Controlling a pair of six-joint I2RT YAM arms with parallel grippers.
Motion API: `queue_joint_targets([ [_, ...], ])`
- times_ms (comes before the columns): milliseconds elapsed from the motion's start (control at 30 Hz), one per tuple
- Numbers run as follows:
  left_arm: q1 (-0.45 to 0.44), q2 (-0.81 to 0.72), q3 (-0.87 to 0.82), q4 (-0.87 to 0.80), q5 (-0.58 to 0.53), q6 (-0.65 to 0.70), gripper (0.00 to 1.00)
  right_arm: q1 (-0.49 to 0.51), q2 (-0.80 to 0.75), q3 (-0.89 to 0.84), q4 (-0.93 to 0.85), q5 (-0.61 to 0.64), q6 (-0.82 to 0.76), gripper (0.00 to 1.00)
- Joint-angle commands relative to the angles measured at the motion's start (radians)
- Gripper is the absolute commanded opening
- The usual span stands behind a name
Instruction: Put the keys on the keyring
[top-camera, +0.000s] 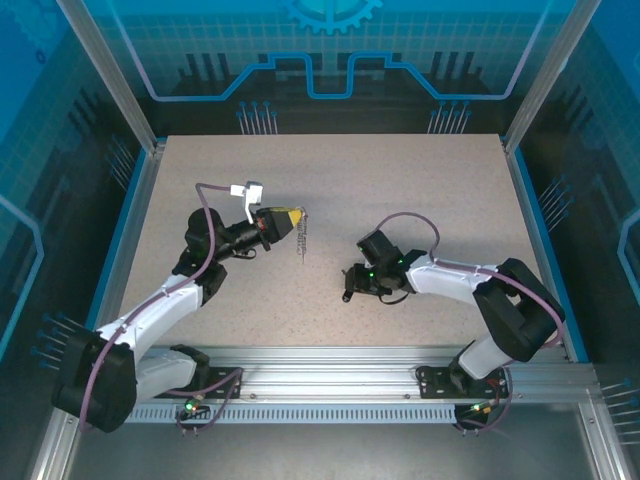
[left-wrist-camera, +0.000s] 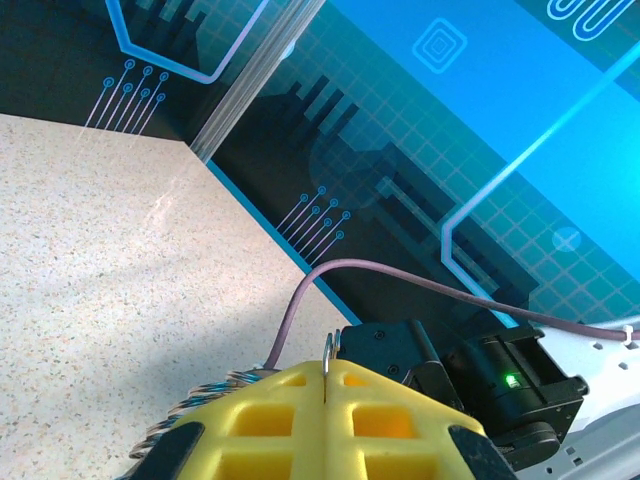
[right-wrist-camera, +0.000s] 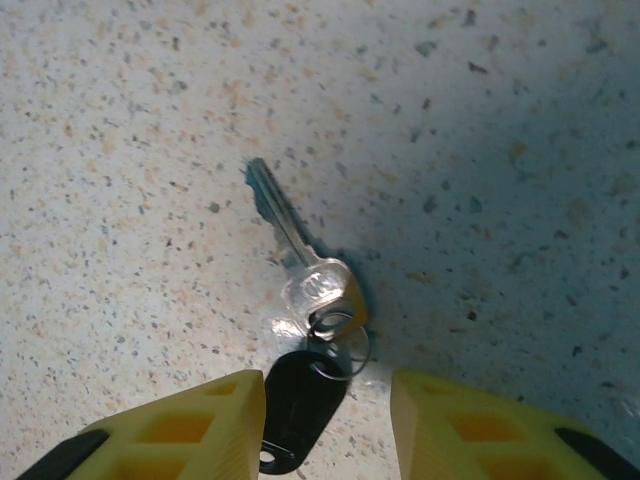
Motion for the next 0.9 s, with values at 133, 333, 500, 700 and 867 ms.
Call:
queue_joint_targets([
  [133, 0.005, -0.009, 0.005, 0.046, 0.012, -0.001, 0.0, 0.01, 0.017, -0.023, 0.011, -0.024, 0.08, 0.37],
  [333, 0.005, -0.011, 0.004, 0.044, 0.012, 0.0, 0.0, 0.008, 0.066, 0.0, 0.035, -0.043, 0.092, 0.36],
  [500, 0.005, -0.011, 0.002, 0.043, 0.009, 0.002, 0.0, 0.003, 0.103, 0.016, 0.067, -0.057, 0.102, 0.32],
  [700, 0.005, -0.007, 0.004, 0.047, 0.009, -0.001, 0.0, -0.003, 0.111, 0.058, 0.069, -0.066, 0.088, 0.3],
  [867, 0.005, -0.004, 0.005, 0.051, 0.009, -0.001, 0.0, -0.003, 0.12, 0.104, 0.056, -0.08, 0.069, 0.28],
])
